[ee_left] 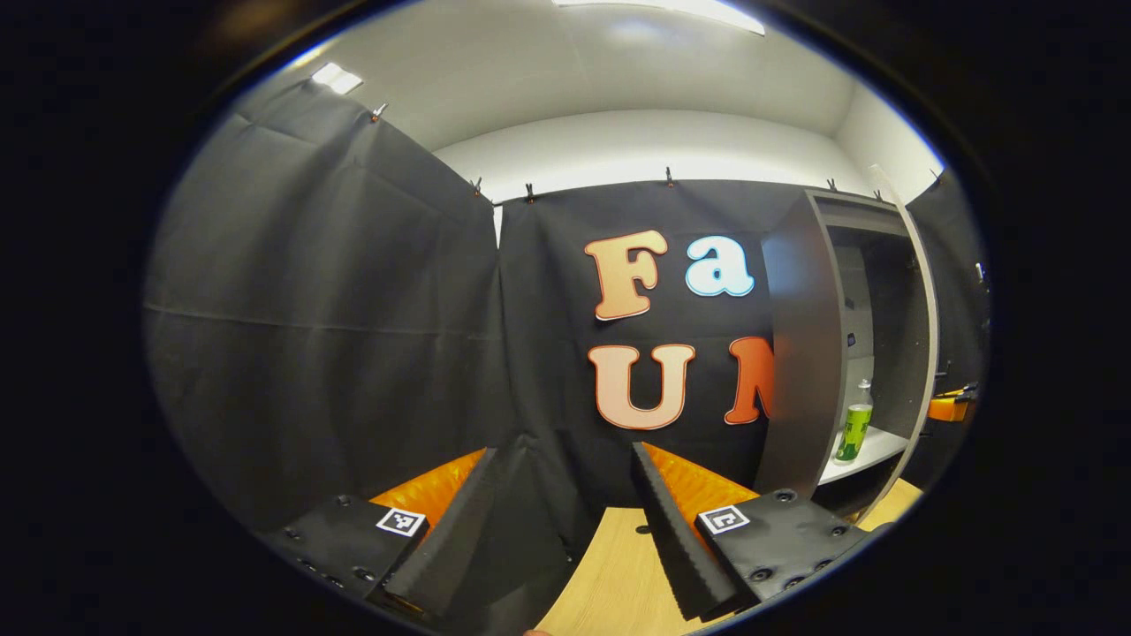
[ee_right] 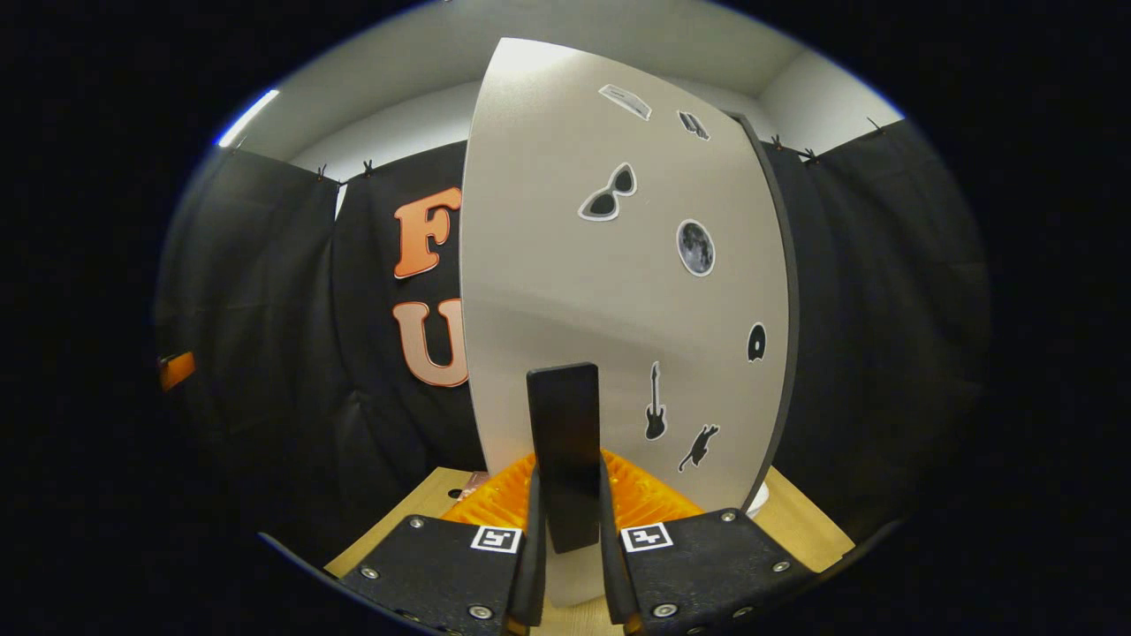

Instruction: Open the cabinet door with the right hand, grasp the bottle in the cabinet with the left hand and place it on the coaster, then close the cabinet door with the right hand.

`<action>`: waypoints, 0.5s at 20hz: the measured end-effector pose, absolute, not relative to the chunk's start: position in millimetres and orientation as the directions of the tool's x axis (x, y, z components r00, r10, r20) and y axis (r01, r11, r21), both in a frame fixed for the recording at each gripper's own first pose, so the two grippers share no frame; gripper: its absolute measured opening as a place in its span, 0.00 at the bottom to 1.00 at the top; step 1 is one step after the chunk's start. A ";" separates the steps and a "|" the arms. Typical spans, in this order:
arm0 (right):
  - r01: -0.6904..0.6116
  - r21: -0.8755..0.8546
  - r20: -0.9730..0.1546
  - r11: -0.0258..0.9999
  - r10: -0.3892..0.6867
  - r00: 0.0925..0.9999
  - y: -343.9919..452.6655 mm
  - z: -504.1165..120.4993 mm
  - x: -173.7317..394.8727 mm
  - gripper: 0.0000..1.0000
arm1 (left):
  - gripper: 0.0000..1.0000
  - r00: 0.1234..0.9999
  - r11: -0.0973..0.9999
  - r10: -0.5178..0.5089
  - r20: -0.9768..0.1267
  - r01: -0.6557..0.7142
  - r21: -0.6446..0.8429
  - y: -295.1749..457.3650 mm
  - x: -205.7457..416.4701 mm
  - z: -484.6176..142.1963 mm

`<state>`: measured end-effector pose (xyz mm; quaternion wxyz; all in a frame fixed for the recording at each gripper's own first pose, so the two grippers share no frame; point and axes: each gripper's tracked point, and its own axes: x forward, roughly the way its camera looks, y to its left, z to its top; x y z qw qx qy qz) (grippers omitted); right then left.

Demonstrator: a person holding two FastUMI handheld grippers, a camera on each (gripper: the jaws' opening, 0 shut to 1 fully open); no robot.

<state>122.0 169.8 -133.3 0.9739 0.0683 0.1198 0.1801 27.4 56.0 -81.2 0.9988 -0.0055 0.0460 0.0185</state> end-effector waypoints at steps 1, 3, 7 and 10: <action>-0.334 0.190 -0.208 0.923 0.371 0.905 166.6 -133.3 119.5 0.27 | 0.96 0.995 0.999 0.034 -0.089 -0.035 -0.010 54.3 27.7 -80.5; -0.327 0.202 -0.213 0.923 0.367 0.905 159.9 -131.8 114.8 0.27 | 0.96 0.996 0.999 0.028 -0.081 -0.029 -0.015 51.0 30.1 -79.6; -0.294 0.161 -0.219 0.942 0.324 0.920 140.4 -134.1 111.0 0.23 | 0.96 0.997 0.999 0.020 -0.071 -0.022 -0.030 45.6 32.4 -78.6; -0.246 0.147 -0.226 0.958 0.274 0.935 120.5 -133.4 105.6 0.22 | 0.96 0.997 0.999 0.008 -0.074 -0.011 -0.040 36.9 34.3 -81.1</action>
